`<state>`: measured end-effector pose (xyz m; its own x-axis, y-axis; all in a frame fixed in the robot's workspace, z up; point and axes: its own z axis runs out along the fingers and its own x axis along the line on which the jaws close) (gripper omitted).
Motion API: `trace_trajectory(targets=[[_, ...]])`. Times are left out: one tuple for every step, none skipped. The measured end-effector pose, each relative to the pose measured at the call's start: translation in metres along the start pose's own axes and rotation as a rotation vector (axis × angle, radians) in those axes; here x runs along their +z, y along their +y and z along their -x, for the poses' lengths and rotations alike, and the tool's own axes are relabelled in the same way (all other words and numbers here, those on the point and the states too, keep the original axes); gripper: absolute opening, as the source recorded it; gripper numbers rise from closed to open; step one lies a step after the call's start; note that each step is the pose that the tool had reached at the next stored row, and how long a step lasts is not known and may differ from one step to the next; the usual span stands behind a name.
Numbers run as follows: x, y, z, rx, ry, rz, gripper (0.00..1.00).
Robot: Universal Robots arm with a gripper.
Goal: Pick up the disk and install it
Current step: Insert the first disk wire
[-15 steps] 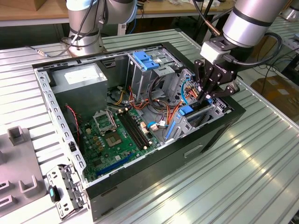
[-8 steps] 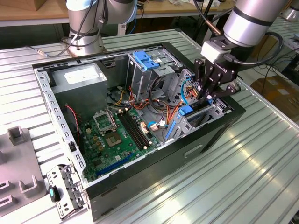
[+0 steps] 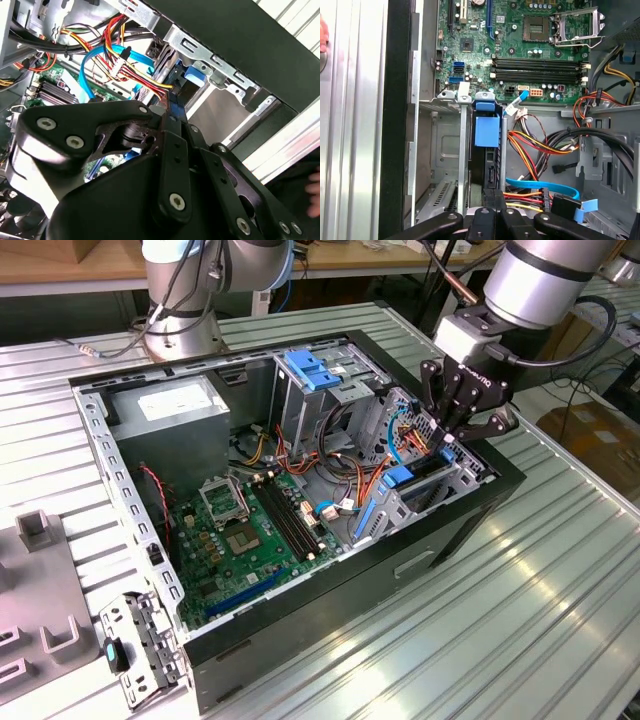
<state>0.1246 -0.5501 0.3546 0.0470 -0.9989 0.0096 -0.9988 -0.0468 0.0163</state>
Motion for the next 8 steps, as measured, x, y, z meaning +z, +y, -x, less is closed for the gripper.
trace_trajectory(targets=[[0.0, 0.0, 0.0, 0.0, 0.0, 0.0, 0.11], [0.0, 0.0, 0.0, 0.0, 0.0, 0.0, 0.11], [0.0, 0.0, 0.0, 0.0, 0.0, 0.0, 0.11], [0.0, 0.0, 0.0, 0.0, 0.0, 0.0, 0.11], [0.0, 0.0, 0.0, 0.0, 0.0, 0.0, 0.11], [0.0, 0.0, 0.0001, 0.0, 0.0, 0.0, 0.11], [0.0, 0.0, 0.0001, 0.0, 0.0, 0.0, 0.11], [0.0, 0.0, 0.0001, 0.0, 0.0, 0.0, 0.11]])
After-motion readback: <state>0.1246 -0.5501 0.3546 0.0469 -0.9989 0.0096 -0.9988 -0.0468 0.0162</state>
